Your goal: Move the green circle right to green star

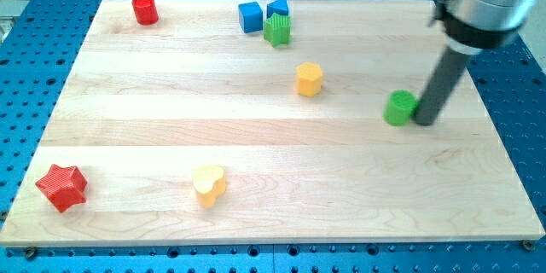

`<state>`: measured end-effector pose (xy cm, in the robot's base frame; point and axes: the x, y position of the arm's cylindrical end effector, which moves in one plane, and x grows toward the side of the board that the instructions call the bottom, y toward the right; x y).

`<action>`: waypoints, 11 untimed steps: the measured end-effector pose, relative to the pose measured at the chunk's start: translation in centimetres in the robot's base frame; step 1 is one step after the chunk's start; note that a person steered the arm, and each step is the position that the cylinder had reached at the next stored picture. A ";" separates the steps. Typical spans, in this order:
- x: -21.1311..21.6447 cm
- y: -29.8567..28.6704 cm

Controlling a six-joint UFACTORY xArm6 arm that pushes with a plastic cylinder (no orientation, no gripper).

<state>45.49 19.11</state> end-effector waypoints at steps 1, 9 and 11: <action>2.6 2.3; -13.3 -11.9; -13.6 -6.7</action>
